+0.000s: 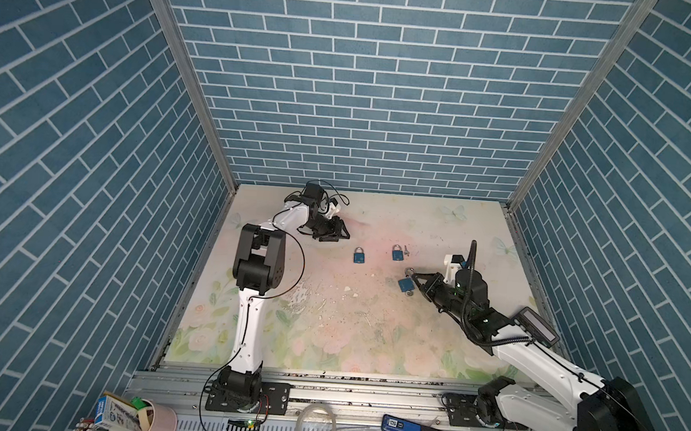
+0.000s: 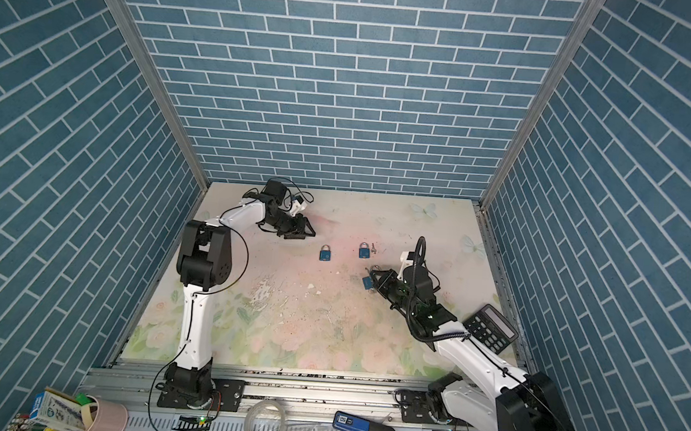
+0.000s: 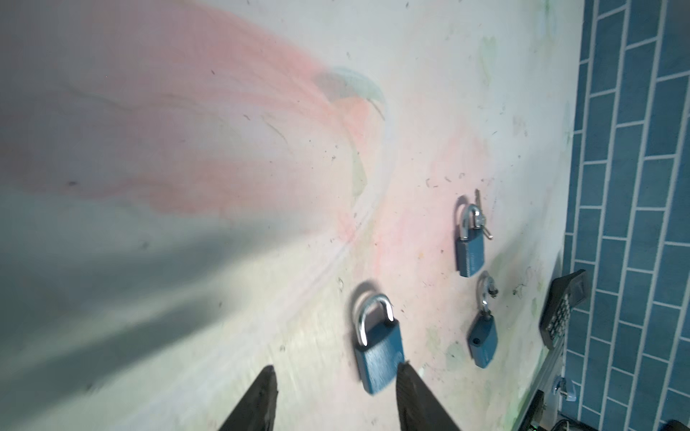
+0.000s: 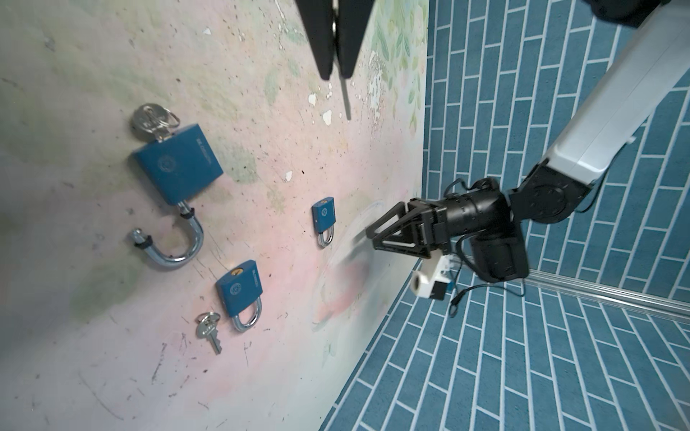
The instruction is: Lock with the key
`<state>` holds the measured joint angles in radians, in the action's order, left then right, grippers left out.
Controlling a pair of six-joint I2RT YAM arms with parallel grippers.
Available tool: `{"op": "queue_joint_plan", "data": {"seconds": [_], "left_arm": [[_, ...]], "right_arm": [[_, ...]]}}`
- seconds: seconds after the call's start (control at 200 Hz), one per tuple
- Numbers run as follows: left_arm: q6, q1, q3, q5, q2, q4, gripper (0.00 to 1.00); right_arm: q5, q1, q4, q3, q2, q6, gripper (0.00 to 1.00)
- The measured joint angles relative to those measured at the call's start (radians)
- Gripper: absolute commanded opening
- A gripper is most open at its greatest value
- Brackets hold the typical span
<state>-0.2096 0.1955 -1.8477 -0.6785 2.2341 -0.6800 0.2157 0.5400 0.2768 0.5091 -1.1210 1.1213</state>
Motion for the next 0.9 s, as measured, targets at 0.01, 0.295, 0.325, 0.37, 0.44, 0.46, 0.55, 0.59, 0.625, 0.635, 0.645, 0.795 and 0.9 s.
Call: {"op": "queue_joint_plan", "data": {"seconds": [0.01, 0.295, 0.325, 0.37, 0.44, 0.46, 0.55, 0.59, 0.625, 0.635, 0.645, 0.795, 0.9], "left_arm": [[-0.003, -0.001, 0.005, 0.005, -0.015, 0.002, 0.54], [-0.194, 0.004, 0.333, 0.130, -0.548, 0.149, 0.59], [-0.205, 0.005, 0.356, 0.142, -0.587, 0.153, 0.59], [-0.219, 0.005, 0.394, 0.158, -0.642, 0.159, 0.60], [-0.236, 0.004, 0.453, 0.181, -0.711, 0.163, 0.63], [-0.239, 0.004, 0.470, 0.185, -0.728, 0.164, 0.64], [-0.261, 0.004, 0.560, 0.211, -0.797, 0.168, 0.65], [-0.269, 0.003, 0.598, 0.216, -0.824, 0.168, 0.65], [-0.275, 0.002, 0.625, 0.219, -0.845, 0.168, 0.65], [-0.276, 0.002, 0.634, 0.219, -0.852, 0.167, 0.66], [-0.276, 0.001, 0.639, 0.220, -0.856, 0.168, 0.66], [-0.299, -0.009, 0.720, 0.229, -0.954, 0.178, 0.69], [-0.311, -0.018, 0.763, 0.230, -1.035, 0.194, 0.74]], "right_arm": [[-0.002, 0.000, -0.002, 0.007, -0.008, -0.002, 0.00], [-0.026, 0.006, -0.023, 0.217, -0.301, -0.010, 0.00], [-0.028, 0.010, -0.023, 0.251, -0.341, -0.012, 0.00], [-0.032, 0.014, -0.023, 0.301, -0.398, -0.012, 0.00], [-0.040, 0.027, -0.022, 0.372, -0.481, -0.012, 0.00], [-0.043, 0.032, -0.022, 0.390, -0.504, -0.012, 0.00], [-0.064, 0.055, -0.022, 0.460, -0.588, -0.011, 0.00], [-0.073, 0.066, -0.023, 0.488, -0.623, -0.011, 0.00], [-0.082, 0.074, -0.022, 0.509, -0.649, -0.011, 0.00], [-0.085, 0.077, -0.022, 0.514, -0.655, -0.012, 0.00], [-0.090, 0.079, -0.021, 0.518, -0.661, -0.012, 0.00], [-0.137, 0.105, 0.016, 0.566, -0.752, -0.011, 0.00], [-0.178, 0.125, 0.014, 0.613, -0.814, -0.006, 0.00]]}}
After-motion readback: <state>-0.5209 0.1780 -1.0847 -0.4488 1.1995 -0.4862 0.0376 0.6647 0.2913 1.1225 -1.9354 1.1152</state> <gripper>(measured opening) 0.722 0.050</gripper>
